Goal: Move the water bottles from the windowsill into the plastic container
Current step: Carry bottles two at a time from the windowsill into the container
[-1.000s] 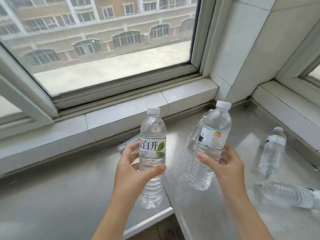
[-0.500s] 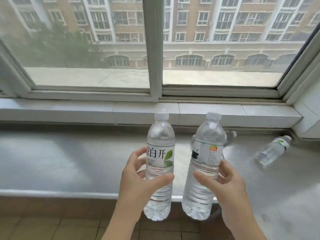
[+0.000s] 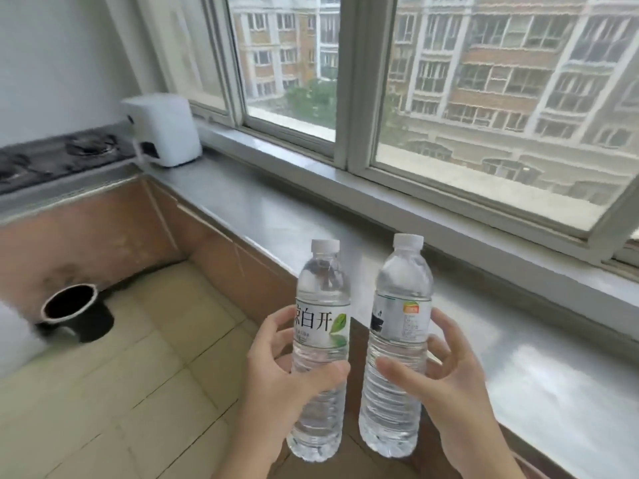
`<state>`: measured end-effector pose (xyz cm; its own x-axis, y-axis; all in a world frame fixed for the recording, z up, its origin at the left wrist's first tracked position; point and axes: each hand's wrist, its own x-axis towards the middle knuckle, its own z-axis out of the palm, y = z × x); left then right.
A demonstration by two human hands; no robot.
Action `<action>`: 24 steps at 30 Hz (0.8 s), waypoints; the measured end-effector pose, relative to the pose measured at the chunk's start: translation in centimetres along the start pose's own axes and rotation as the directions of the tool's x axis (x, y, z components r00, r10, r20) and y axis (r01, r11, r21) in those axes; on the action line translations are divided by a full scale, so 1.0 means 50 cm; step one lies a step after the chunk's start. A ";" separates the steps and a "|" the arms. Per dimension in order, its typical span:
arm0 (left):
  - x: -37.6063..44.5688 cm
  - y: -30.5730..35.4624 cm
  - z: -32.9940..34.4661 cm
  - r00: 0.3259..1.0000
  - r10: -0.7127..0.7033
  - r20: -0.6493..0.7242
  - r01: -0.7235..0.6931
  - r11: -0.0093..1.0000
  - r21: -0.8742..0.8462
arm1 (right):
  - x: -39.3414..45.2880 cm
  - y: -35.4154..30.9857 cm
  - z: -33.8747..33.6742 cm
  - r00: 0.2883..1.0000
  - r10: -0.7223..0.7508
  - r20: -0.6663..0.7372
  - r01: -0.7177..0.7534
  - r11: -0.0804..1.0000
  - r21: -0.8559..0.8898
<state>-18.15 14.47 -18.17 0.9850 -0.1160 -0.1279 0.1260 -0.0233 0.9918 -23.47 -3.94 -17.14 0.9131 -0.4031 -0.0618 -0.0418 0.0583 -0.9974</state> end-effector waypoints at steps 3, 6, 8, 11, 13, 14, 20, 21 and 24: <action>-0.005 -0.003 -0.103 0.987 -0.008 -0.158 0.000 0.999 -0.050 | 0.028 -0.004 0.118 0.984 -0.008 0.178 0.011 1.000 -0.016; -0.010 -0.006 -0.190 0.950 -0.020 -0.312 -0.010 0.996 -0.094 | 0.055 0.000 0.234 0.939 -0.007 0.343 0.018 0.999 -0.029; -0.008 -0.009 -0.246 0.909 -0.020 -0.416 -0.024 0.995 -0.100 | 0.076 0.005 0.309 0.894 0.001 0.448 0.021 0.999 -0.043; 0.002 -0.013 -0.326 0.832 -0.019 -0.554 -0.042 0.994 -0.098 | 0.112 0.012 0.421 0.811 0.012 0.585 0.025 0.998 -0.055; 0.015 -0.013 -0.378 0.767 -0.014 -0.642 -0.058 0.994 -0.090 | 0.137 0.018 0.496 0.752 0.015 0.659 0.026 0.998 -0.053; 0.024 -0.013 -0.404 0.734 -0.008 -0.679 -0.067 0.994 -0.084 | 0.150 0.020 0.536 0.720 0.016 0.694 0.027 0.998 -0.051; 0.072 -0.015 -0.550 0.522 -0.031 -0.852 -0.083 0.993 -0.087 | 0.211 0.030 0.770 0.508 0.036 0.861 0.039 0.997 -0.064; 0.077 -0.017 -0.572 0.485 -0.041 -0.874 -0.089 0.991 -0.096 | 0.217 0.032 0.806 0.474 0.041 0.880 0.041 0.997 -0.068; 0.084 -0.022 -0.636 0.378 -0.068 -0.923 -0.109 0.987 -0.118 | 0.222 0.041 0.909 0.373 0.059 0.926 0.055 0.995 -0.086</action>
<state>-10.42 45.60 -19.52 0.4730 0.8743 -0.1086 0.0311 0.1067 0.9938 5.04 33.22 -18.20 0.7135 0.6990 -0.0482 -0.0259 -0.0425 -0.9988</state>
